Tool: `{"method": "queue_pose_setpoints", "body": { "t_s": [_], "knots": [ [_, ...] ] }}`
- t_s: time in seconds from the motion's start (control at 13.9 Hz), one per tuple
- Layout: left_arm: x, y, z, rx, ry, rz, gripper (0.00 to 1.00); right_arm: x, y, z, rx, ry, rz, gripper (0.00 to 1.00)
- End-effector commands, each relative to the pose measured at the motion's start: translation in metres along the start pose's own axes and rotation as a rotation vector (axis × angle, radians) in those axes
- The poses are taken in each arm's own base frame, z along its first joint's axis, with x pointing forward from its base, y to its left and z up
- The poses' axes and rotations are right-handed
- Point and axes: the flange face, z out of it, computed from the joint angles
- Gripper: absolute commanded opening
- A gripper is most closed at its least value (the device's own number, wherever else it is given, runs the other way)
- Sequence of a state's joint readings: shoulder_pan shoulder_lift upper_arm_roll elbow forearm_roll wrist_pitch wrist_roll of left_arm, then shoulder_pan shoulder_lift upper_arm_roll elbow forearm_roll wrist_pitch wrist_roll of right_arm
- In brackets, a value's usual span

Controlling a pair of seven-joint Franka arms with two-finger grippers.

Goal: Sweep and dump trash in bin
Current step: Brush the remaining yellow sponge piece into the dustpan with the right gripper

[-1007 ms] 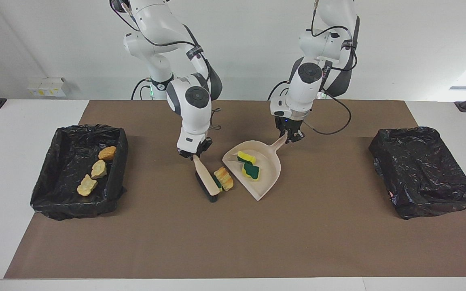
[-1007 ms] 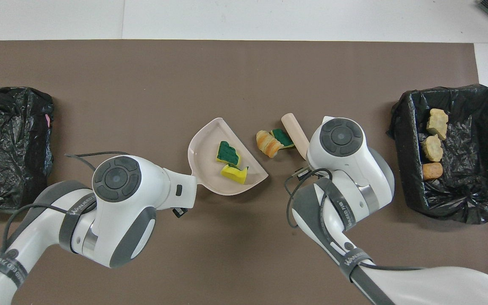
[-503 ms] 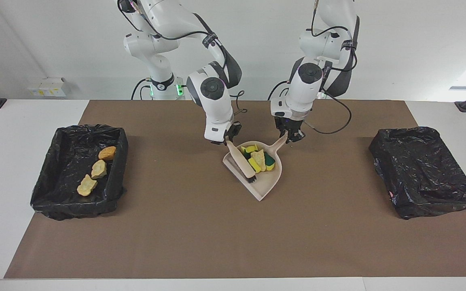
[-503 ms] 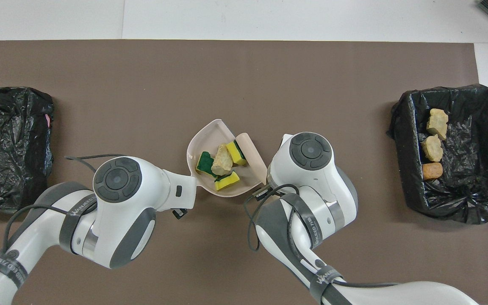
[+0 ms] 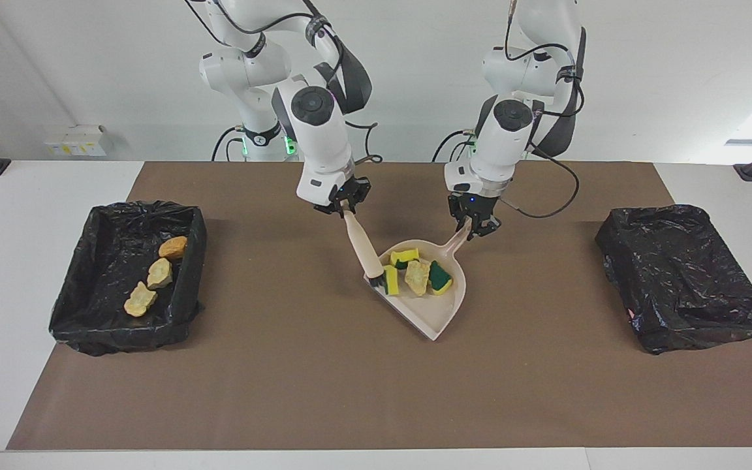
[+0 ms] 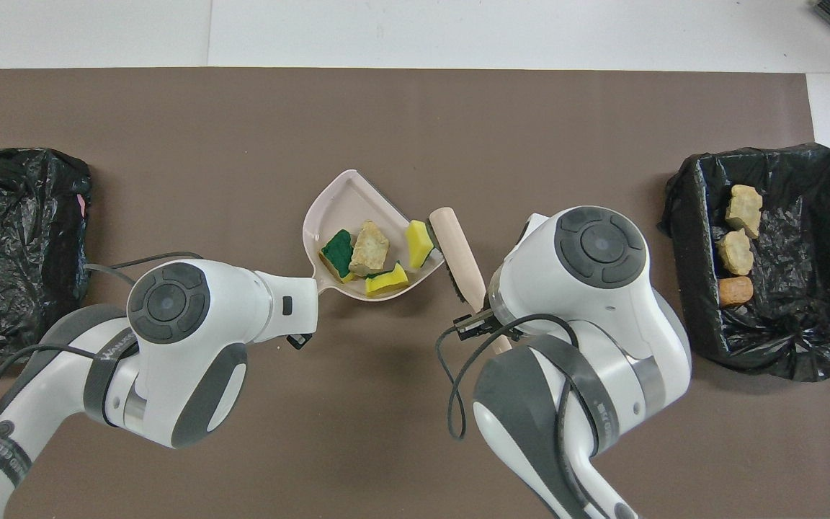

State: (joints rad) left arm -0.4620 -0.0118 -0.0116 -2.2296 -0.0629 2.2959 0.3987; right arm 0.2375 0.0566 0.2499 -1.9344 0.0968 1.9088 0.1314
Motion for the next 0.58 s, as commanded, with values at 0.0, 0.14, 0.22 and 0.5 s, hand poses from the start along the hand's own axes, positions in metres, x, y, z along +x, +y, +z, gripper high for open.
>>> {"method": "queue_pose_setpoints", "body": {
  "t_s": [0.0, 0.14, 0.22, 0.5],
  "knots": [
    [-0.004, -0.008, -0.014, 0.010, 0.044, -0.039, 0.00, -0.020, -0.020, -0.012, -0.112, 0.015, 0.076, 0.00],
    [-0.008, -0.017, -0.022, 0.017, 0.058, -0.061, 0.00, -0.033, -0.039, -0.013, -0.127, 0.009, 0.189, 0.00],
    [-0.009, -0.017, -0.023, 0.016, 0.054, -0.061, 0.00, -0.040, -0.042, -0.007, -0.133, 0.003, 0.230, 0.00],
    [-0.020, -0.012, -0.022, -0.021, -0.029, -0.023, 0.00, -0.030, 0.013, 0.025, -0.112, 0.004, 0.189, 0.00]
  ]
}}
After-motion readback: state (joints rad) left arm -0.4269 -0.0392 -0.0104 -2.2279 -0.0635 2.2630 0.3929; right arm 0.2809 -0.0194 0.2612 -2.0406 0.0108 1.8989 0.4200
